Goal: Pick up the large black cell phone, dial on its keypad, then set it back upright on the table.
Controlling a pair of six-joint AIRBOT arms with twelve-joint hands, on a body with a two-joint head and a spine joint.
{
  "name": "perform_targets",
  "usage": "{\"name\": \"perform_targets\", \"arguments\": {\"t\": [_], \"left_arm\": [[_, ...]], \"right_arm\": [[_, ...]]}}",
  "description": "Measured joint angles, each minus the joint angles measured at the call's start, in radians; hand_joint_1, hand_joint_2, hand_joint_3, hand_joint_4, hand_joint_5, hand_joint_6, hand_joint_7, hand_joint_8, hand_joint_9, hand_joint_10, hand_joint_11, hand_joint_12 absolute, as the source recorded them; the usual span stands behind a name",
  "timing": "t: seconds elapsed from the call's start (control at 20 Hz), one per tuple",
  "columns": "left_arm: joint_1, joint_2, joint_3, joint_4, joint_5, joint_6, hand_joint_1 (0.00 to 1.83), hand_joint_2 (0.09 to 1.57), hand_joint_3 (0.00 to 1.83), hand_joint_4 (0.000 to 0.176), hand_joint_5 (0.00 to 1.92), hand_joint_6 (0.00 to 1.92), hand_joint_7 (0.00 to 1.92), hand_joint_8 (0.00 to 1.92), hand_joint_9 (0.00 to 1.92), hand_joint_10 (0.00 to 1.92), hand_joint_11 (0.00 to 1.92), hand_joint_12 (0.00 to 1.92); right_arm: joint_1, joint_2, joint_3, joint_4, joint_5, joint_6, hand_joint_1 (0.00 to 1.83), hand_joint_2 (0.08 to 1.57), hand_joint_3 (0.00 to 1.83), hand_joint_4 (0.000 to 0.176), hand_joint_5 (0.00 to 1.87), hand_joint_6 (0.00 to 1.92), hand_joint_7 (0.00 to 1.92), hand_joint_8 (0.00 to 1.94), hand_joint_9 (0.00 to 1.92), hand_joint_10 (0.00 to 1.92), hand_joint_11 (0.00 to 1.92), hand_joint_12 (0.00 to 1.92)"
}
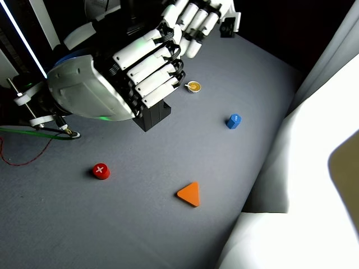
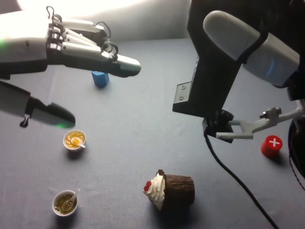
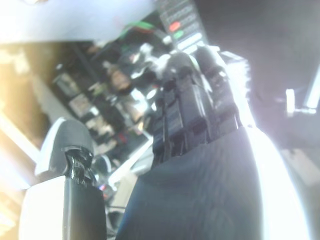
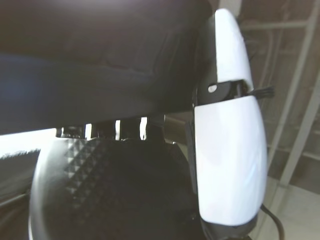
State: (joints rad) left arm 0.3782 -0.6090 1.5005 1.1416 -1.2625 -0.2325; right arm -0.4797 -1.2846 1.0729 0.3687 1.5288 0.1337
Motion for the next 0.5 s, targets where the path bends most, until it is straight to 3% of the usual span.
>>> {"name": "perform_targets", "arguments": {"t": [0.1,0.15,0.2,0.3,0.35,0.45,0.5], "left_arm": [[0.004,-0.006,0.021,0.014,0.006,-0.004,0.97,1.23,0.00,0.087,0.15,0.00,0.84,0.04,0.69,0.99,0.45,1.50],[0.004,-0.008,0.029,0.019,0.006,-0.003,1.22,1.26,0.00,0.078,0.09,0.00,0.71,1.17,0.62,1.30,0.53,1.63],[0.004,-0.008,0.037,0.018,0.007,-0.003,1.26,1.27,0.00,0.095,0.09,0.00,0.68,1.43,0.64,1.57,0.55,1.81],[0.004,-0.010,0.047,0.006,0.013,-0.002,1.29,1.25,0.00,0.112,0.07,0.00,0.70,1.46,0.63,1.86,0.46,1.92],[0.004,-0.013,0.047,-0.002,0.017,0.001,1.29,1.24,0.00,0.101,0.06,0.00,0.73,1.45,0.72,1.91,0.40,1.92],[0.013,-0.023,0.046,-0.027,0.019,0.008,1.30,1.24,0.00,0.101,0.06,0.00,0.73,1.47,0.85,1.92,0.71,1.92],[0.013,-0.025,0.046,-0.029,0.021,0.011,1.30,1.24,0.00,0.129,0.06,0.00,0.72,1.48,0.89,1.92,0.83,1.92]], "right_arm": [[0.000,0.002,-0.003,-0.039,0.000,-0.011,1.36,1.19,0.00,0.000,0.80,1.08,0.84,1.23,0.79,1.50,0.68,1.56],[0.000,0.003,-0.006,-0.054,0.002,-0.015,1.36,1.17,0.00,0.000,0.82,1.05,0.87,1.18,0.82,1.45,0.73,1.49],[0.000,0.005,-0.007,-0.074,0.005,-0.023,1.36,1.17,0.00,0.000,0.81,1.04,0.88,1.17,0.82,1.47,0.73,1.53],[0.000,0.008,-0.011,-0.087,0.007,-0.024,1.36,1.17,0.00,0.000,0.82,1.04,0.88,1.17,0.82,1.46,0.72,1.51],[0.000,0.010,-0.010,-0.084,0.008,-0.027,1.36,1.17,0.00,0.000,0.82,1.04,0.88,1.18,0.81,1.47,0.71,1.53],[0.000,0.013,-0.009,-0.071,0.008,-0.031,1.36,1.18,0.00,0.000,0.81,1.05,0.86,1.20,0.80,1.49,0.69,1.56],[0.000,0.014,-0.009,-0.071,0.008,-0.032,1.36,1.19,0.00,0.000,0.80,1.06,0.85,1.22,0.79,1.51,0.69,1.57]]}}
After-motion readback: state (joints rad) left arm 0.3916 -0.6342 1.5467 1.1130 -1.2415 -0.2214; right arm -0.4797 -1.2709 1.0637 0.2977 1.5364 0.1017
